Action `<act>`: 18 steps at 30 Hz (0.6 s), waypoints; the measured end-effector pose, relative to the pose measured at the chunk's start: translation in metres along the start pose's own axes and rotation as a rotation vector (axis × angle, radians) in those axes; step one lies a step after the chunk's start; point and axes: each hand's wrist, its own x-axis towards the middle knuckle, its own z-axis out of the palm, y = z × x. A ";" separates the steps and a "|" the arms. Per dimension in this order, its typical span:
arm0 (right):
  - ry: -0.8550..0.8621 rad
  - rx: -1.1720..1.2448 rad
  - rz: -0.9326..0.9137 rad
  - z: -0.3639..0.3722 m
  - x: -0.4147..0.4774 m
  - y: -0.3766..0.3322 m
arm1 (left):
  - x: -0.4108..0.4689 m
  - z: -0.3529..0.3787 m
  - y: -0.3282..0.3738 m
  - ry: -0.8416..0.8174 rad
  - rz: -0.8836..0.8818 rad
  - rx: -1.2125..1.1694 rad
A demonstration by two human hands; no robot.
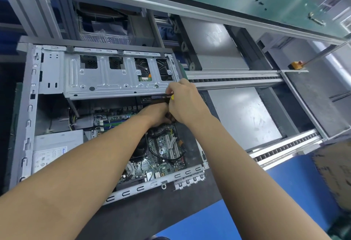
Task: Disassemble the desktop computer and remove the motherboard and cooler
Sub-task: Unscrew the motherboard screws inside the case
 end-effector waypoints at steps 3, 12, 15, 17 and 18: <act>0.064 -0.052 0.085 0.006 -0.003 0.002 | 0.000 0.000 0.003 -0.022 -0.020 0.017; 0.094 -0.054 0.062 0.008 -0.003 -0.001 | -0.004 0.000 0.009 0.010 -0.031 0.054; 0.060 -0.042 0.021 0.008 -0.002 0.003 | -0.003 -0.001 0.005 -0.008 0.028 0.077; 0.043 -0.050 -0.019 0.006 -0.003 0.007 | -0.001 -0.002 0.003 -0.006 0.045 0.091; 0.026 -0.044 -0.037 0.006 -0.004 0.009 | -0.001 -0.002 0.003 -0.001 0.050 0.099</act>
